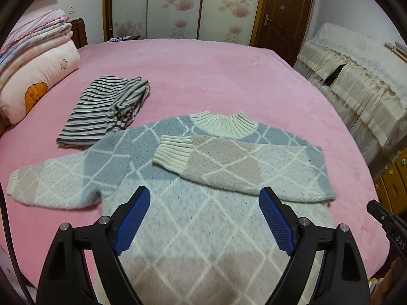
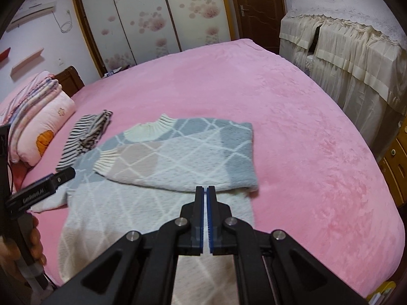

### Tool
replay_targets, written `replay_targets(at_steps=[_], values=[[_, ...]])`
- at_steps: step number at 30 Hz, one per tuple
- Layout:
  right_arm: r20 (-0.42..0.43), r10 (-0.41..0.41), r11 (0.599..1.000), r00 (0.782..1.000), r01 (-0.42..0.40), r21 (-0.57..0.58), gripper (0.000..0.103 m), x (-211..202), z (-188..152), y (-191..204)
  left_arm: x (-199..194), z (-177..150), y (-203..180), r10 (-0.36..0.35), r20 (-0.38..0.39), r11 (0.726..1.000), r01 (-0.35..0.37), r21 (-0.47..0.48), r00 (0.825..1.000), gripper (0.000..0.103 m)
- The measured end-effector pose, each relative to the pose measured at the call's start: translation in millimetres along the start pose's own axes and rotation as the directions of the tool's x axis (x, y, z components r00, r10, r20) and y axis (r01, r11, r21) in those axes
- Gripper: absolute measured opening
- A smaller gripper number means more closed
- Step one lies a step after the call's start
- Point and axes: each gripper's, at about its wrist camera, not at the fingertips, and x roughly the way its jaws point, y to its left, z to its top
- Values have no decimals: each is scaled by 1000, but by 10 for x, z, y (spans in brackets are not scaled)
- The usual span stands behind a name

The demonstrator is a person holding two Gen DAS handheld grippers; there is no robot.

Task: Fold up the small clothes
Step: 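Move the left tool to the other sleeve cuff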

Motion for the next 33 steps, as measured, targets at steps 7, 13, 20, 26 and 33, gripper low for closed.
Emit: replay_targets(at_steps=[7, 13, 20, 26, 33], values=[[23, 58, 997, 998, -57, -45, 20, -268, -69, 312, -468, -128, 88, -14, 45, 1000, 15, -19, 999, 102], [44, 104, 991, 994, -100, -90, 33, -460, -150, 630, -740, -189, 249, -60, 76, 997, 64, -53, 995, 102], [84, 167, 977, 982, -154, -145, 34, -629, -213, 1016, -945, -228, 632, -68, 87, 994, 75, -78, 994, 102], [99, 207, 961, 973, -183, -206, 34, -680, -257, 1429, -1177, -270, 1051, -40, 109, 996, 49, -74, 993, 102], [52, 241, 927, 969, -214, -308, 34, -636, -290, 2048, -1436, -282, 1618, 15, 155, 991, 6, -133, 988, 102]])
